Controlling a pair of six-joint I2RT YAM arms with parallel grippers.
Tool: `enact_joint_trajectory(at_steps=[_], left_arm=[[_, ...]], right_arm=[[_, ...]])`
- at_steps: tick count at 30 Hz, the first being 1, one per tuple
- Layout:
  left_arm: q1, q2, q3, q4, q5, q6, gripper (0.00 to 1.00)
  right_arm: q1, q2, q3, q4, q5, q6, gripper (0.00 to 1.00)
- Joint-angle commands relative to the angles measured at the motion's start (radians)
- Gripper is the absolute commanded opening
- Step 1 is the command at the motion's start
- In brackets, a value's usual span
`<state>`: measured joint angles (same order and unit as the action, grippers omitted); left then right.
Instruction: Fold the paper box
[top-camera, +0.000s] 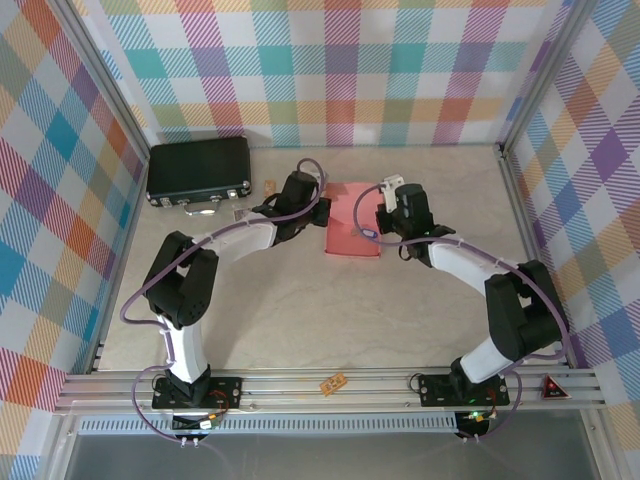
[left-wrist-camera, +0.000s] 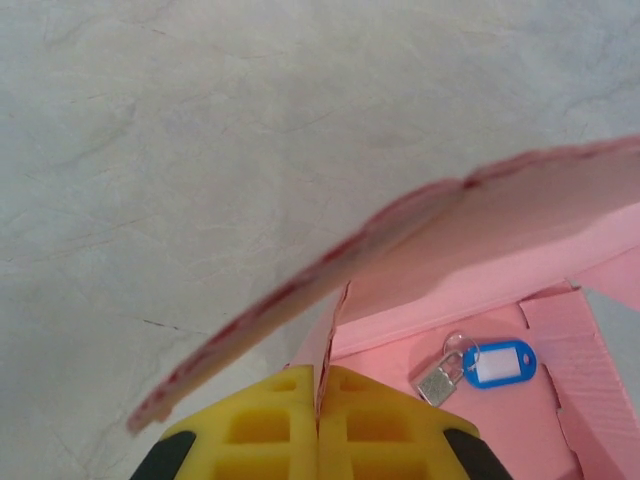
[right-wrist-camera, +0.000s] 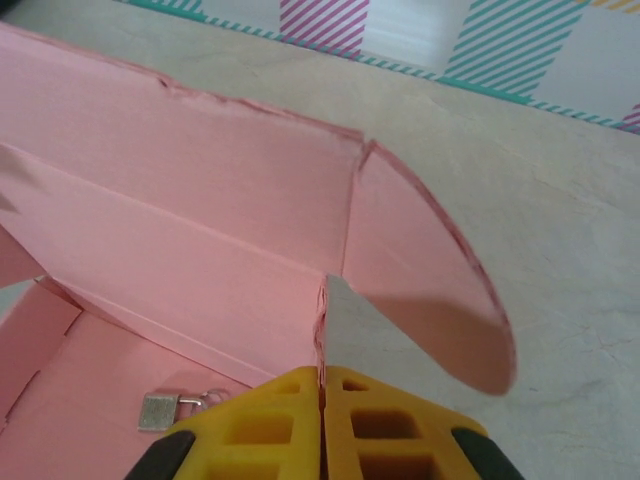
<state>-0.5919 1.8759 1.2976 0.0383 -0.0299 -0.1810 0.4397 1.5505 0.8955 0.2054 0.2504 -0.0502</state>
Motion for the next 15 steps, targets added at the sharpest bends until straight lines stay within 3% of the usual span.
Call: enact_joint_trajectory(at_steps=[1,15], left_arm=[[-0.019,-0.043,-0.031,0.09,-0.028,-0.047,0.05],[-0.046,-0.069,-0.111,0.17,-0.091,-0.086,0.11]], right_arm=[[0.027,-0.012,-0.023,0.093,0.068,0.061,0.09],[0.085,0.006,-0.087,0.203,0.188,0.16,0.09]])
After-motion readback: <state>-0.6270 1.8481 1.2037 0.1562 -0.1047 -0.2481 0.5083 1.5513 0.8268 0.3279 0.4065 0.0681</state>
